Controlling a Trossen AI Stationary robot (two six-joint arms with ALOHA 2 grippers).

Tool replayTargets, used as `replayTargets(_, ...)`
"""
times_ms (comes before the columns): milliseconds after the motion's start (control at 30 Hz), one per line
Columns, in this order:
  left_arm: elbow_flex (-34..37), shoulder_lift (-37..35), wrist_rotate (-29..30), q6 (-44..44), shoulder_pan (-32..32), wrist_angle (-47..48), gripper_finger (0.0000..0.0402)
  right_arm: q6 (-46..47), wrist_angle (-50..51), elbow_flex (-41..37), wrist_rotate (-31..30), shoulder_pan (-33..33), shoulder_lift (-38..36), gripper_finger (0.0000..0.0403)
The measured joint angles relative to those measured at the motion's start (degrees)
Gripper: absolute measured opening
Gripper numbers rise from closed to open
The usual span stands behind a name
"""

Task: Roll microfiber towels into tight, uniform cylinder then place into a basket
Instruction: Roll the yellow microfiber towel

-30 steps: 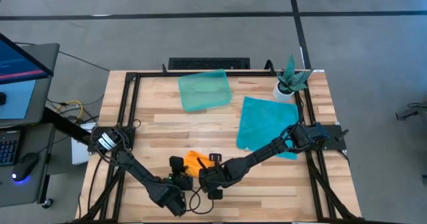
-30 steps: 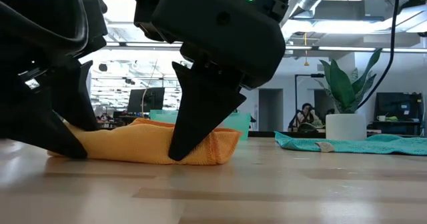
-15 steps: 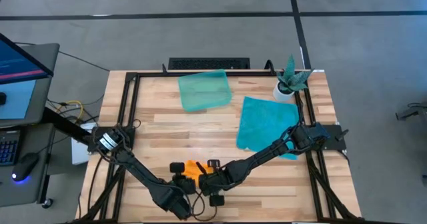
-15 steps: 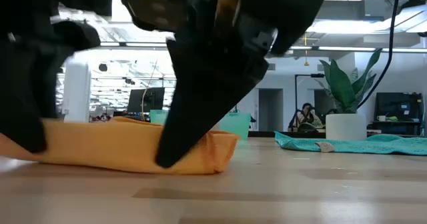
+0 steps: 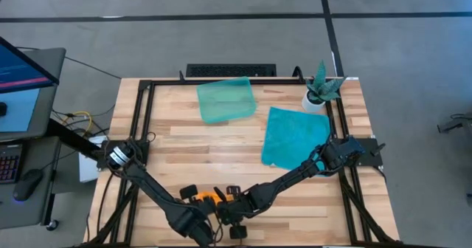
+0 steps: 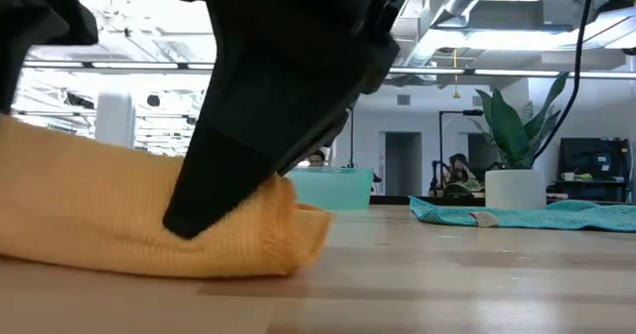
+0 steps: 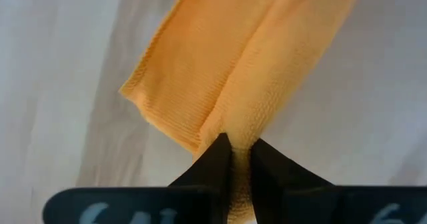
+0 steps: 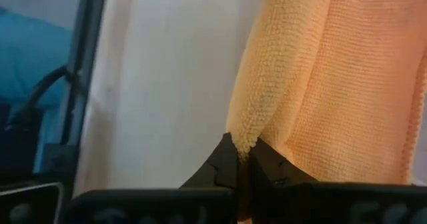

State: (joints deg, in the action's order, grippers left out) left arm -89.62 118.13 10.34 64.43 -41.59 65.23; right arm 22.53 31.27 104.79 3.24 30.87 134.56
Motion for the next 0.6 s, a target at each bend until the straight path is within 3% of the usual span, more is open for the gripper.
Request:
replayTargets(333,8.9,-0.3,-3.2,-2.3,6.0,-9.1,0.0027,2.9,0.8,-1.2,-1.8,0.1,-0.2,0.0023)
replayTargets(600,10.3,-0.4,-2.8,-3.3,7.4,-11.1,0.0027,3.1,0.7,-1.1,-1.0,0.0,-0.1,0.0030)
